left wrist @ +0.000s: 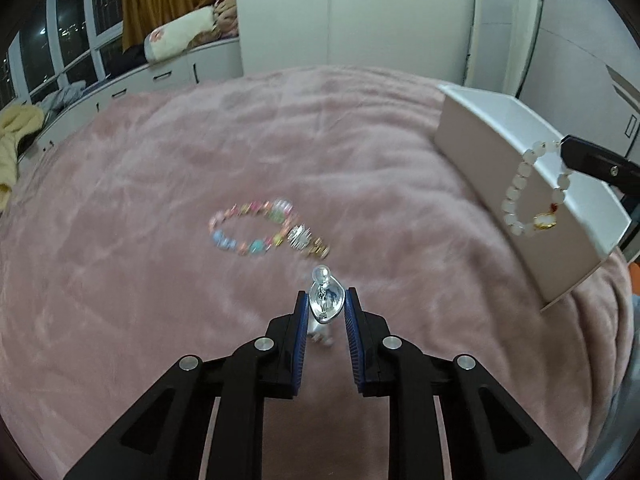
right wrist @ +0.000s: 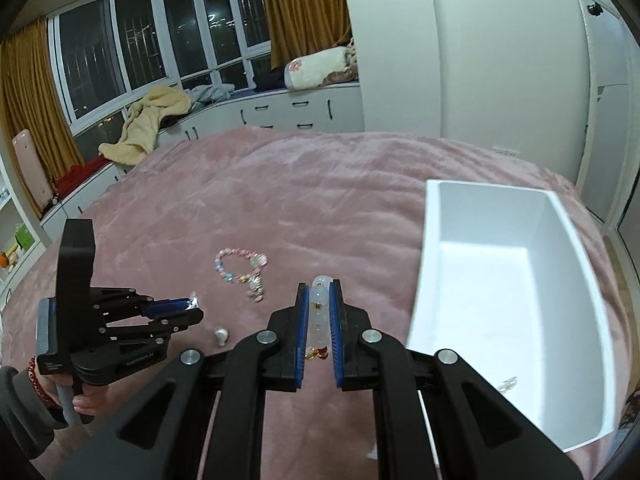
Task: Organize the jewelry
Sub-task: 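Lower the white bead bracelet and silver earring into the white box, opening both tools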
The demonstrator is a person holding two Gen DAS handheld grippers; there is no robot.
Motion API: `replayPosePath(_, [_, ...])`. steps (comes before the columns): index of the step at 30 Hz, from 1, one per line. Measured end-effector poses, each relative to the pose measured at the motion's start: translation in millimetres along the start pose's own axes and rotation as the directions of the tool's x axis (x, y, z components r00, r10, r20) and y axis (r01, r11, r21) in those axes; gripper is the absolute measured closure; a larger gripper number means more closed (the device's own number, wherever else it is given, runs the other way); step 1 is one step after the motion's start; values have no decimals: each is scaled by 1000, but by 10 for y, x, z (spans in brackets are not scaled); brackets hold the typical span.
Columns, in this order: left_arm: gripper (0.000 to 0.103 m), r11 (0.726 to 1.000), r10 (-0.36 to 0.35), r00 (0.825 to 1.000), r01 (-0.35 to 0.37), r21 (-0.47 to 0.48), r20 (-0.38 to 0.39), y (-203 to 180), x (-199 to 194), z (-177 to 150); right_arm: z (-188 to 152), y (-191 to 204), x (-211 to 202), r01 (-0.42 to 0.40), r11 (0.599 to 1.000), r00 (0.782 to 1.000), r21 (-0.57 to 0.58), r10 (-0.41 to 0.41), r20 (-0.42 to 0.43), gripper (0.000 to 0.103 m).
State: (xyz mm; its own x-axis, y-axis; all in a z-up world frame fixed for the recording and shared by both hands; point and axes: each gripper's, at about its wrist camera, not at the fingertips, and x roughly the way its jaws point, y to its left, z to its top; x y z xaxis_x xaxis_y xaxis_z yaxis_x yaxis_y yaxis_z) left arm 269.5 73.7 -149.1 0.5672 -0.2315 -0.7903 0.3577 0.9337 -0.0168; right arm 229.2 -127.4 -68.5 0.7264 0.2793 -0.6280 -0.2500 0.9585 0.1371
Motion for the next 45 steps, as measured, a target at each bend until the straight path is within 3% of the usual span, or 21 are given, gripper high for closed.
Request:
replayPosePath(16, [80,992,-79,994,71,109,73,-833,-251,480,108,-548,-537,65,995,995,72,-70,76,92])
replayPosePath(32, [80,970,-132,986,109,217,97,-1568,-323,832,-77,-1129,-886,126,978,986,165,-142,89,92])
replayPosePath(45, [80,945,-169,984,143,295,64,-2100,-135,976,-292,-1474,-792,86,966,993,245,-104,63,92])
